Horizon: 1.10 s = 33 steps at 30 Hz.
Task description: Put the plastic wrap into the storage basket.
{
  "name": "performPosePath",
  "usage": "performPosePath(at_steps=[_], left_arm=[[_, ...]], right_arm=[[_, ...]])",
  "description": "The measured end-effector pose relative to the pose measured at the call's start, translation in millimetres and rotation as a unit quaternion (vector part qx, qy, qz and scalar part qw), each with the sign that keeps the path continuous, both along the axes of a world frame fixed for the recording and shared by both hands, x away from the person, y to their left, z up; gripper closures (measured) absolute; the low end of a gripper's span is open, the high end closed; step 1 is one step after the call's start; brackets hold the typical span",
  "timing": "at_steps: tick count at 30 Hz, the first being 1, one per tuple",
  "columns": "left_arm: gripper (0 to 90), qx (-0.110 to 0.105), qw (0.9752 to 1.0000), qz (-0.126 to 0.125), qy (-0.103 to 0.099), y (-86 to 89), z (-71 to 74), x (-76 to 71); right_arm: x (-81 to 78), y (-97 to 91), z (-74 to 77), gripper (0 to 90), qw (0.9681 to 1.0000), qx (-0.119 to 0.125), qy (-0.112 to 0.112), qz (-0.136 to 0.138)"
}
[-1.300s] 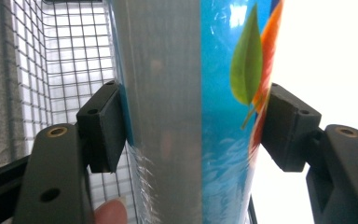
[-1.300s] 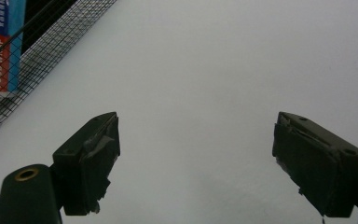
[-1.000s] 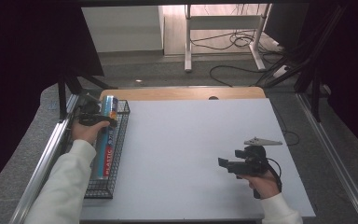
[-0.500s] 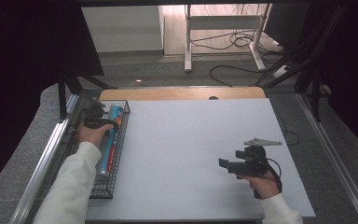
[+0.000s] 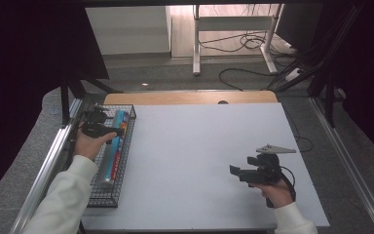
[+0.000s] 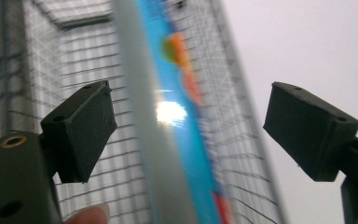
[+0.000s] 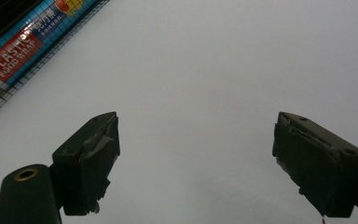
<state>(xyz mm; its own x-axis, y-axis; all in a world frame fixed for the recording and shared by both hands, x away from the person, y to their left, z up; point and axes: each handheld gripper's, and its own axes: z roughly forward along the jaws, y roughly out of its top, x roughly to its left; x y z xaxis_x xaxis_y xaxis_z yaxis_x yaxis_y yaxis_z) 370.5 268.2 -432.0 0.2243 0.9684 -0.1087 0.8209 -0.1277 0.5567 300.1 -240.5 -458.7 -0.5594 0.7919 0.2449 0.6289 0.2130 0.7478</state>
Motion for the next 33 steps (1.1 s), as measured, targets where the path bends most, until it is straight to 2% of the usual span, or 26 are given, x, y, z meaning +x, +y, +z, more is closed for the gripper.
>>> performPosePath(at_steps=[3,6,11,13,15,17,18,22,23,26,28,31,33], left_arm=[[16.0,-0.030,0.9987,-0.037,-0.020,-9.3,5.4,-20.0],[16.0,-0.055,0.9956,-0.063,-0.041,-20.4,5.9,-39.9],[16.2,-0.062,0.9907,-0.100,-0.068,-40.1,2.7,-67.9],[16.6,-0.078,0.9868,-0.122,-0.073,-47.2,0.0,-79.9],[16.8,-0.085,0.9843,-0.132,-0.082,-54.2,-4.5,-90.9],[17.2,-0.069,0.9843,-0.140,-0.083,-62.8,-9.7,-99.8],[17.2,-0.065,0.9835,-0.145,-0.087,-66.2,-11.9,-104.2],[17.7,-0.105,0.9770,-0.156,-0.100,-74.9,-20.9,-120.2],[18.1,-0.109,0.9759,-0.161,-0.100,-77.3,-23.0,-123.1],[18.1,-0.088,0.9755,-0.175,-0.101,-85.7,-28.8,-128.8],[18.1,-0.082,0.9734,-0.191,-0.097,-90.4,-30.8,-130.3],[18.4,-0.081,0.9727,-0.193,-0.100,-93.7,-32.3,-131.0],[18.4,-0.074,0.9729,-0.196,-0.098,-95.2,-34.3,-131.5]], right_arm=[[-0.3,-1.2,-2.5,14.3,0.9998,-0.015,-0.014,-0.003],[-1.6,-3.4,-6.5,13.5,0.9993,-0.032,-0.021,0.000],[-4.3,-7.2,-9.7,12.6,0.9985,-0.046,-0.030,0.002],[-6.2,-11.4,-11.4,12.5,0.9978,-0.053,-0.039,-0.001],[-6.8,-12.9,-12.0,12.4,0.9977,-0.054,-0.041,-0.002],[-8.6,-15.3,-13.6,12.1,0.9975,-0.056,-0.043,-0.001],[-9.6,-16.8,-14.8,12.0,0.9973,-0.058,-0.044,0.000],[-16.6,-22.5,-19.1,11.7,0.9962,-0.072,-0.049,0.007],[-18.7,-23.9,-20.2,11.6,0.9955,-0.078,-0.053,0.009],[-23.2,-29.7,-24.2,11.1,0.9943,-0.087,-0.059,0.016],[-23.1,-30.3,-24.7,11.1,0.9946,-0.085,-0.058,0.015],[-21.6,-31.0,-24.4,10.9,0.9948,-0.082,-0.058,0.013],[-21.4,-30.9,-24.2,10.5,0.9947,-0.082,-0.060,0.016]])
